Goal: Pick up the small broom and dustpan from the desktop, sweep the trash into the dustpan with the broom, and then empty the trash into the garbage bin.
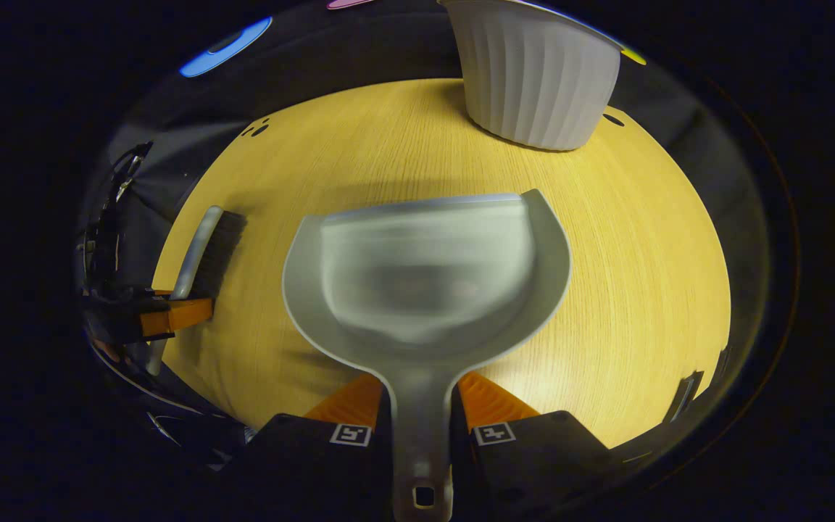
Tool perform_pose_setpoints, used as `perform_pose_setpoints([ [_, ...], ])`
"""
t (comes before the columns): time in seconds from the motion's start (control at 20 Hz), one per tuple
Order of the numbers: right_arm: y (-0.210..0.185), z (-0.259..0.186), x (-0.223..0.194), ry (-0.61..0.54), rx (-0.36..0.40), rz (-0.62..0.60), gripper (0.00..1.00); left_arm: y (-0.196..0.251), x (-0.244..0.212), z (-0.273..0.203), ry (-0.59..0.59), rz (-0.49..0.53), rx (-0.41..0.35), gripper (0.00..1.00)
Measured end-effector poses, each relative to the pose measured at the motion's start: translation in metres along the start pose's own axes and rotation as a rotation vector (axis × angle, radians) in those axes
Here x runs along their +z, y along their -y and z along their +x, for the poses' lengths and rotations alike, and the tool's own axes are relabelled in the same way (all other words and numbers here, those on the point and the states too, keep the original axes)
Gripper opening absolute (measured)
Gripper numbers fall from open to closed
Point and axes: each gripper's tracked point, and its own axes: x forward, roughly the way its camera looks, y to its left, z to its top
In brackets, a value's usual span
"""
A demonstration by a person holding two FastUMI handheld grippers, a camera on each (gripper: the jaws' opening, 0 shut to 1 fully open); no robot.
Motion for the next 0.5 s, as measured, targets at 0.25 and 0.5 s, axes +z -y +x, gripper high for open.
perform_pose_setpoints([
  [0.25, -0.007, -0.001, 0.007, 0.016, 0.022, 0.039, 0.46, 0.005, -0.006, -0.014, 0.040, -0.042, -0.038, 0.34],
  [0.5, -0.009, -0.018, 0.022, 0.101, 0.010, 0.037, 1.00, 0.002, -0.001, -0.056, 0.164, -0.055, -0.053, 0.95],
])
